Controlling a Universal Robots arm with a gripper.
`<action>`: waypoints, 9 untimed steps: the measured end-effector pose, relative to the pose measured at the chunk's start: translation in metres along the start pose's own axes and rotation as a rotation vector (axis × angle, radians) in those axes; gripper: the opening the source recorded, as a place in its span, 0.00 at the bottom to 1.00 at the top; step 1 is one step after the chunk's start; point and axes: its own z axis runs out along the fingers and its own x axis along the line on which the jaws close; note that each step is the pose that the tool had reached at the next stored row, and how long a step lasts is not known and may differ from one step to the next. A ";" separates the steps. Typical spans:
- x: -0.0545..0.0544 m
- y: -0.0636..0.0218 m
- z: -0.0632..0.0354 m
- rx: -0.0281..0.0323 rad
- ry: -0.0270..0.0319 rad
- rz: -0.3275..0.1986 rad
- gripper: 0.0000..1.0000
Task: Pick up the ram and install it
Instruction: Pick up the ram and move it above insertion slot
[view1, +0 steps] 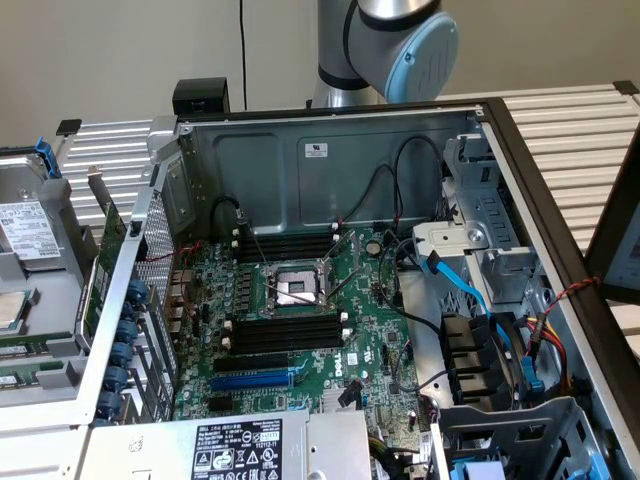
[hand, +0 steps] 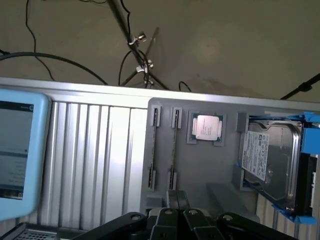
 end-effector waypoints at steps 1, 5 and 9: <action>0.000 0.0000 0.0011 0.0002 0.0000 -0.008 0.10; 0.000 0.0000 0.0053 0.0006 -0.0004 -0.045 0.10; 0.000 0.0001 0.0102 0.0010 -0.0008 -0.085 0.10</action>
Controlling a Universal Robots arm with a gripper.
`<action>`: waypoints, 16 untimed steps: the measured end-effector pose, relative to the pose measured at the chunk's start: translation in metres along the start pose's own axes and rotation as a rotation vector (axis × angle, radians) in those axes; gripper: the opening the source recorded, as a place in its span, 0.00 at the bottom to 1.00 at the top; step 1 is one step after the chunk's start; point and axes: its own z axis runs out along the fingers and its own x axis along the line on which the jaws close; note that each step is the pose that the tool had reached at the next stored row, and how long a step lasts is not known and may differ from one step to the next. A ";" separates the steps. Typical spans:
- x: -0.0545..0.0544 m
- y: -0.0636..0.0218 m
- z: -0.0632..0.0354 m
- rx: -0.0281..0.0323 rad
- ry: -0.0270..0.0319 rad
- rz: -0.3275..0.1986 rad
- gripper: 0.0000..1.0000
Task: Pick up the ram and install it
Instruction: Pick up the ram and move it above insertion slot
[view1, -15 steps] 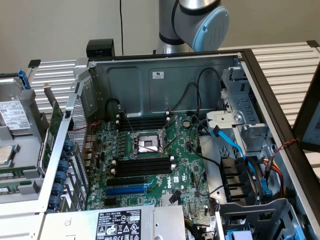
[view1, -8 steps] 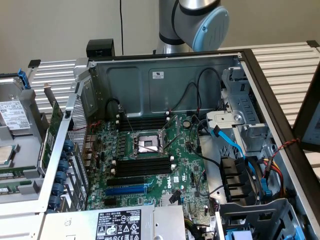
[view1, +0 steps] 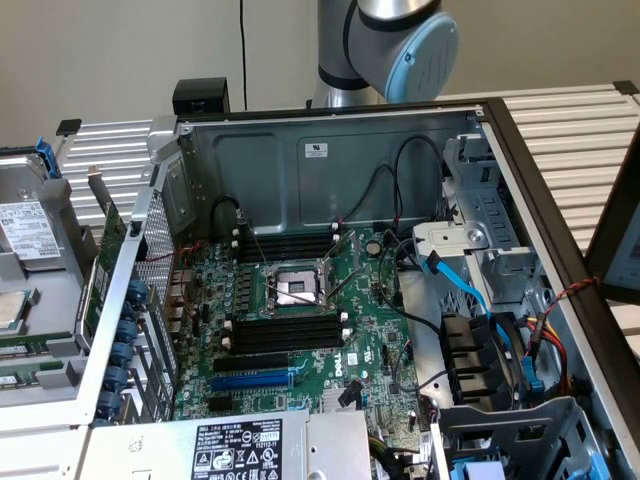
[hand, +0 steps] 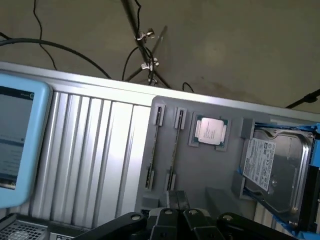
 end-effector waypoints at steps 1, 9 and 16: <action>0.000 0.0000 0.0010 0.0002 -0.0001 -0.009 0.10; 0.000 0.0005 0.0104 0.0008 0.0000 -0.048 0.10; 0.000 0.0015 0.0201 0.0064 0.0051 -0.047 0.10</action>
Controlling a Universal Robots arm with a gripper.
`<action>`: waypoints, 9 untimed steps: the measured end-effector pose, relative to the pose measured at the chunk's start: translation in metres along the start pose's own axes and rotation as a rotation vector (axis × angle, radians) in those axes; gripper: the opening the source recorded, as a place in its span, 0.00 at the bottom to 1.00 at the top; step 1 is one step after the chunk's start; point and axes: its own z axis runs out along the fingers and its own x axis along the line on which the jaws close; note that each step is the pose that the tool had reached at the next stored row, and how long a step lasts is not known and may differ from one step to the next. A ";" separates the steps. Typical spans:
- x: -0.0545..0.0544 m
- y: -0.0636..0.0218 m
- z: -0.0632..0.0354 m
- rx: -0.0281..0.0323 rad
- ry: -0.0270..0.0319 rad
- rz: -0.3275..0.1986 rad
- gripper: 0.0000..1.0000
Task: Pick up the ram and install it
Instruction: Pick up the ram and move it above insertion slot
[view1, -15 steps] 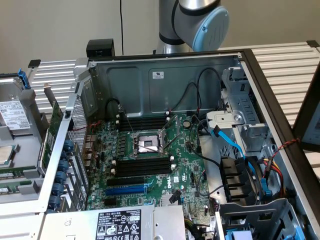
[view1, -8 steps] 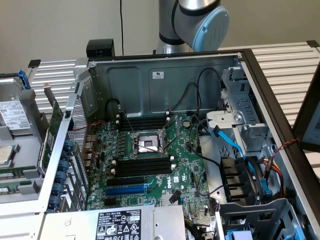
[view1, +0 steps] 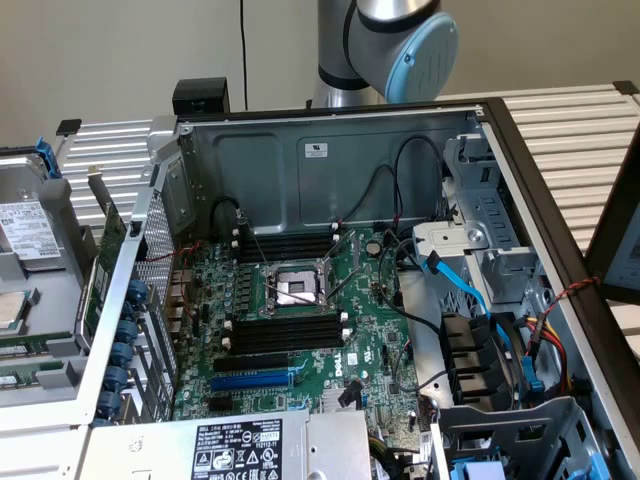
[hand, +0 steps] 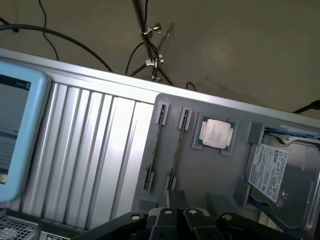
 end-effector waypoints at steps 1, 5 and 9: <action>0.000 0.0001 0.0019 0.0001 0.0000 0.000 0.10; 0.001 0.0007 0.0073 0.0010 0.0004 0.000 0.10; 0.001 0.0007 0.0097 0.0001 0.0063 0.001 0.10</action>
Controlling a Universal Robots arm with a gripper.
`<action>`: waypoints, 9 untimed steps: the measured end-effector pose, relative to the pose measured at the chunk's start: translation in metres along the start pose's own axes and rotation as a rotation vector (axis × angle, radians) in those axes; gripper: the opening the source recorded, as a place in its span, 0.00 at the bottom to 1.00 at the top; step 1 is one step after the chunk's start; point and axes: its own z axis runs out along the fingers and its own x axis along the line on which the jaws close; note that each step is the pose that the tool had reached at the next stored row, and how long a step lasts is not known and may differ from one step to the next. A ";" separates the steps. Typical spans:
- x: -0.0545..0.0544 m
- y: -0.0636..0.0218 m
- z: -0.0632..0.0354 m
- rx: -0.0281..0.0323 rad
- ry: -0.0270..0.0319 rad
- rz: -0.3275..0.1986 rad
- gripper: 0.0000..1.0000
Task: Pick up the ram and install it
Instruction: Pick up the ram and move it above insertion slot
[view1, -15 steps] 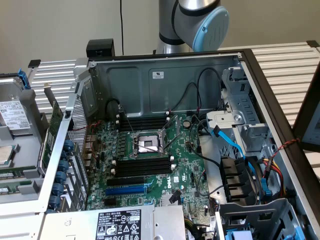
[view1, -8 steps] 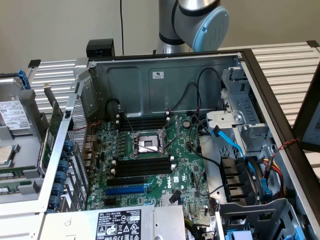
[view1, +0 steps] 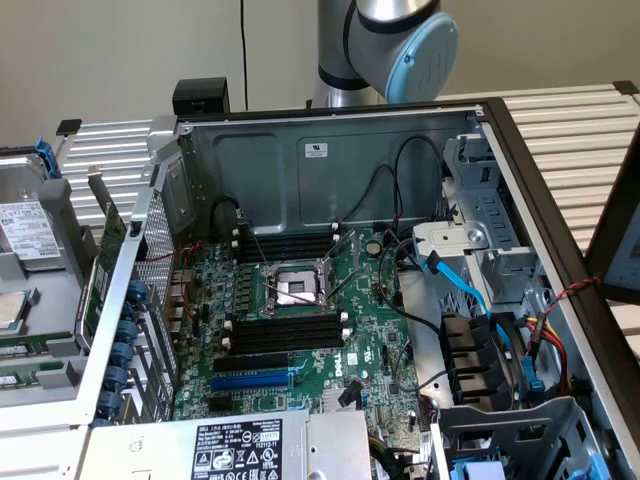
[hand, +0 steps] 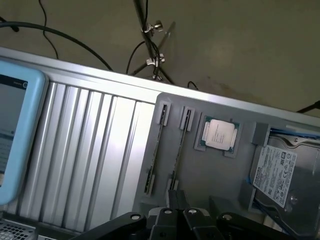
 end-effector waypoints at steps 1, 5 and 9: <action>0.000 0.0002 0.0006 -0.0001 0.0006 0.001 0.10; 0.000 0.0007 0.0027 -0.0004 0.0008 0.006 0.10; 0.000 0.0011 0.0045 -0.0005 0.0009 0.012 0.10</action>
